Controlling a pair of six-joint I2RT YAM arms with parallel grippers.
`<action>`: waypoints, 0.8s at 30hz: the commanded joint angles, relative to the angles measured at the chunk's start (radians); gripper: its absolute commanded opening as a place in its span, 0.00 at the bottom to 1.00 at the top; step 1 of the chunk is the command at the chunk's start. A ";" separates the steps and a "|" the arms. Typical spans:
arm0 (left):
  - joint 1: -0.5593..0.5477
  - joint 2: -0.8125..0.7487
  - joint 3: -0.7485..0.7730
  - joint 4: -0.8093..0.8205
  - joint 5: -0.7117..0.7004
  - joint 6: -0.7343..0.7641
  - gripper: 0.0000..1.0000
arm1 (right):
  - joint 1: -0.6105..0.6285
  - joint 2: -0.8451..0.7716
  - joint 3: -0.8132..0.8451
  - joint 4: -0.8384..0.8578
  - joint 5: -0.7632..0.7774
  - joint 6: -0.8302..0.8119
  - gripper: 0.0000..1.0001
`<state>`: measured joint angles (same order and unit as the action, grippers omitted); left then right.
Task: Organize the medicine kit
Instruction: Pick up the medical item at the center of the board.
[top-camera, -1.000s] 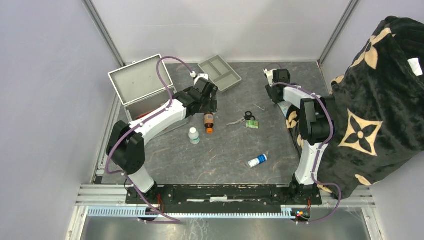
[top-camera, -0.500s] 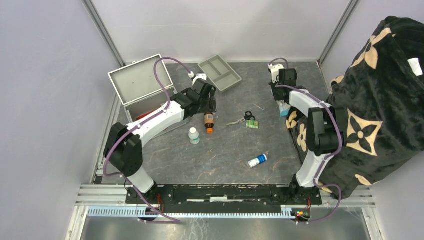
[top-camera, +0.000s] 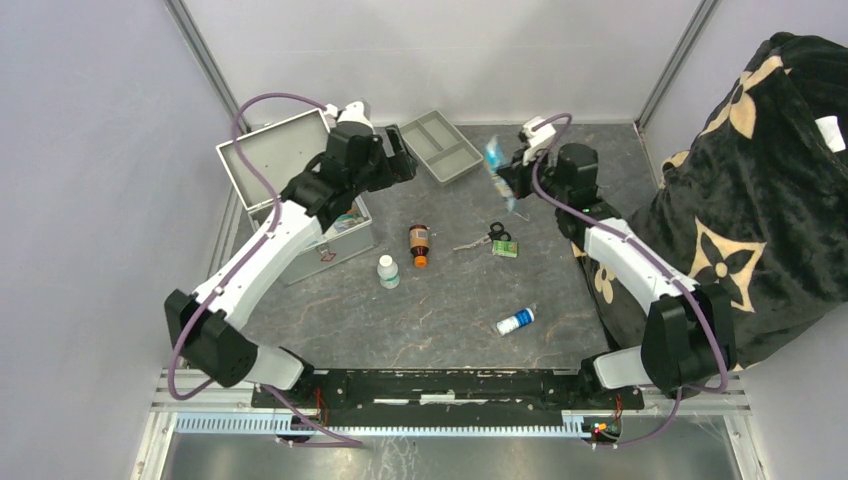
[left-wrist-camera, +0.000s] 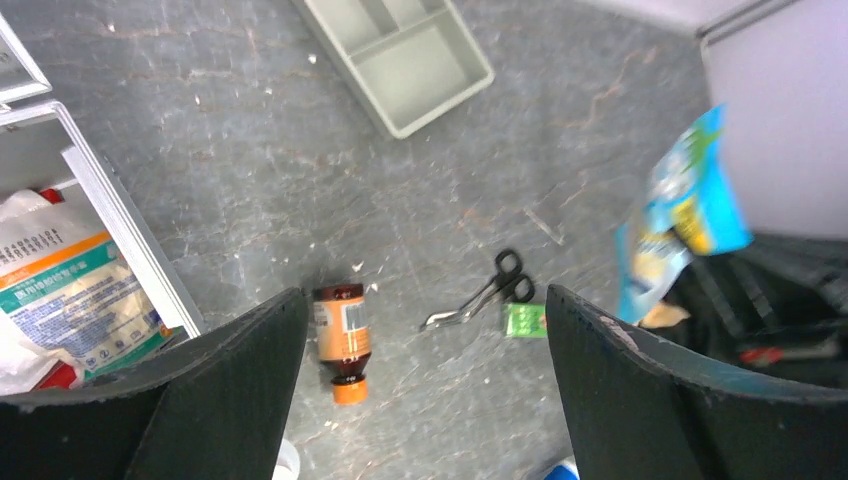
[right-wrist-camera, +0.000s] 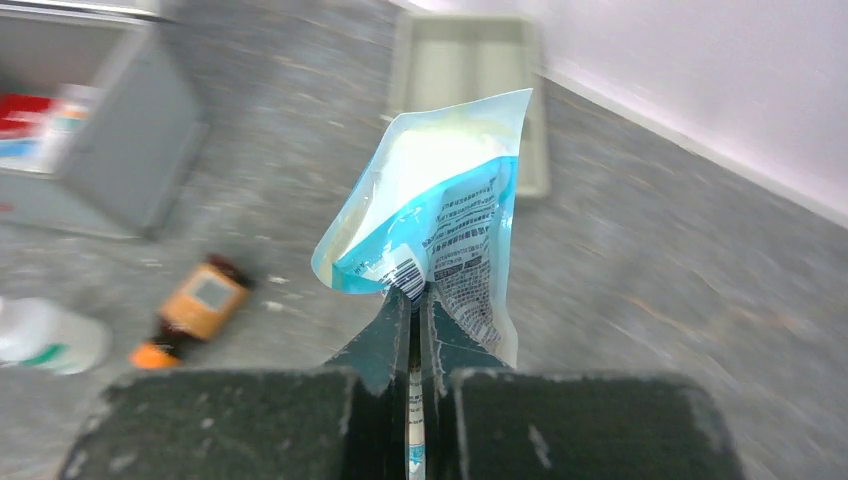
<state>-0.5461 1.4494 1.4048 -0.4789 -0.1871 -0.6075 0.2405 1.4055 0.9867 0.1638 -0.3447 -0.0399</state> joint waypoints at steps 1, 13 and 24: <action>0.032 -0.075 0.035 0.029 0.062 -0.057 0.95 | 0.121 -0.037 0.008 0.161 -0.143 0.070 0.00; 0.043 -0.117 0.007 0.132 0.276 -0.054 0.96 | 0.317 0.035 0.105 0.154 -0.222 0.014 0.00; 0.043 -0.047 -0.004 0.118 0.353 -0.063 0.58 | 0.327 0.023 0.107 0.147 -0.190 -0.010 0.00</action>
<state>-0.5041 1.3823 1.4067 -0.3874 0.1150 -0.6483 0.5640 1.4395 1.0527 0.2752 -0.5377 -0.0288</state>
